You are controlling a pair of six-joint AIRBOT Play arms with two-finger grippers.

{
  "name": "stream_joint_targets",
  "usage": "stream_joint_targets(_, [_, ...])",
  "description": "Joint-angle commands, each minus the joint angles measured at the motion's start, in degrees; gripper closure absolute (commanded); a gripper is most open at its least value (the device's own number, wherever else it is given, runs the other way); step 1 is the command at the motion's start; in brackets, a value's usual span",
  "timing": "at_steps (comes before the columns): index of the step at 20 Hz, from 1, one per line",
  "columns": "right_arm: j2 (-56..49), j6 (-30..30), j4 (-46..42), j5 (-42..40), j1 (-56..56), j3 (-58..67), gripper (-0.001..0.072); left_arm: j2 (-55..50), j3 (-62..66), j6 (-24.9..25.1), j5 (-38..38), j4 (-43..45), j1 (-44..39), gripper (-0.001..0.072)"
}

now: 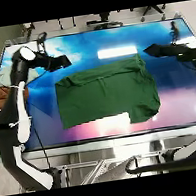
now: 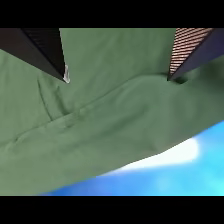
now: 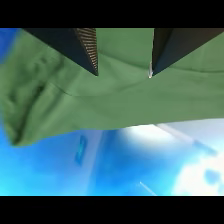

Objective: Fold the shirts.

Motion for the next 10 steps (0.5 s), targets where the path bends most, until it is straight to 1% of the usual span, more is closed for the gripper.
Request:
stream_joint_targets(1, [4.33,6.14,-5.64,10.19,-7.89,-0.09,0.0327,6.27,-4.85,-0.81,-8.28,0.17,4.87,-0.0004])
stream_joint_targets(3, [4.96,8.31,-6.36,18.23,-11.21,-1.31,0.0335,11.06,-15.39,0.63,-13.79,0.24,7.02,-0.0004])
stream_joint_targets(4, [5.22,8.35,-6.27,21.53,-12.17,-2.99,0.0353,13.62,-22.47,1.46,-15.39,0.24,7.76,-0.0004])
stream_joint_targets(5, [5.53,8.31,-6.27,23.19,-12.66,-5.18,0.0353,16.06,-29.24,2.19,-15.41,0.24,8.31,-0.0004])
stream_joint_targets(7, [6.03,8.15,-6.71,24.41,-12.7,-9.09,0.0353,21.59,-43.28,3.54,-12.09,0.26,9.38,-0.0004])
stream_joint_targets(10, [6.23,8.09,-6.69,25.09,-12.68,-13.33,0.035,29.05,-60.89,3.63,-3.54,0.2,11.91,-0.0004])
